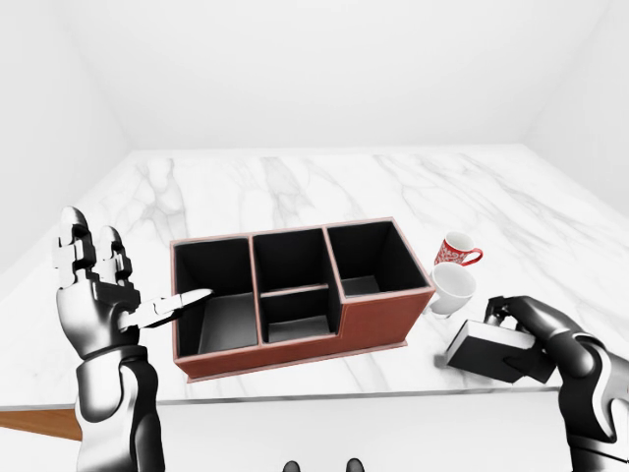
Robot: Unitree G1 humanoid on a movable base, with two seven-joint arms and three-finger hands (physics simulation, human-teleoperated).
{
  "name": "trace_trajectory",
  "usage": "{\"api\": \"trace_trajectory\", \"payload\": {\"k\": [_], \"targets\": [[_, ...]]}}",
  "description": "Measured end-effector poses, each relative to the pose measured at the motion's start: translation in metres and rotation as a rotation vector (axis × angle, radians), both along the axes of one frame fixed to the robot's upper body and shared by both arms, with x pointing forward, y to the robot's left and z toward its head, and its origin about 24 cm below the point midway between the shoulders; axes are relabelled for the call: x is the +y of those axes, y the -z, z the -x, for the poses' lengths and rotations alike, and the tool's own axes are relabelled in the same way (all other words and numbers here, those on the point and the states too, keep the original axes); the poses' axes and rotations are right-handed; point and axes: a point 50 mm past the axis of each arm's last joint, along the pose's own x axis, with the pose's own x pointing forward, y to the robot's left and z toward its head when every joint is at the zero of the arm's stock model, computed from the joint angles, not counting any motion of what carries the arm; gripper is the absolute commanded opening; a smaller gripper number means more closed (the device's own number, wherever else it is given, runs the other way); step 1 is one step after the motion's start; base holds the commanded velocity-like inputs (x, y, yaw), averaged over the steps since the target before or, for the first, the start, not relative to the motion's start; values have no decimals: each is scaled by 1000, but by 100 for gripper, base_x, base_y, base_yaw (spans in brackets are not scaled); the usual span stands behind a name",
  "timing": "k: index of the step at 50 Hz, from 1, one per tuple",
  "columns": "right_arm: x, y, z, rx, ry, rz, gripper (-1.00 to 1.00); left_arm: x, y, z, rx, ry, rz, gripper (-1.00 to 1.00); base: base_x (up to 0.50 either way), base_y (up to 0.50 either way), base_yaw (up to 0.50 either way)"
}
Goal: Pick up the book and place it in the right compartment of the caddy.
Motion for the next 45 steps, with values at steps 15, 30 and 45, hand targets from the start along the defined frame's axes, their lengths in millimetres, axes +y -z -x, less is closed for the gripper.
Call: {"api": "trace_trajectory", "payload": {"k": [15,30,45], "targets": [[7,-101,14,-396,-11,213,-100,0,-1,0,-4,0,-1,100,0,0,0],[34,-198,2,-727,-166,400,-100,-1,-1,0,-2,1,-2,100,0,0,0],[55,-282,-56,-849,-291,365,-100,-1,1,-1,4,4,-2,100,0,0,0]]}}
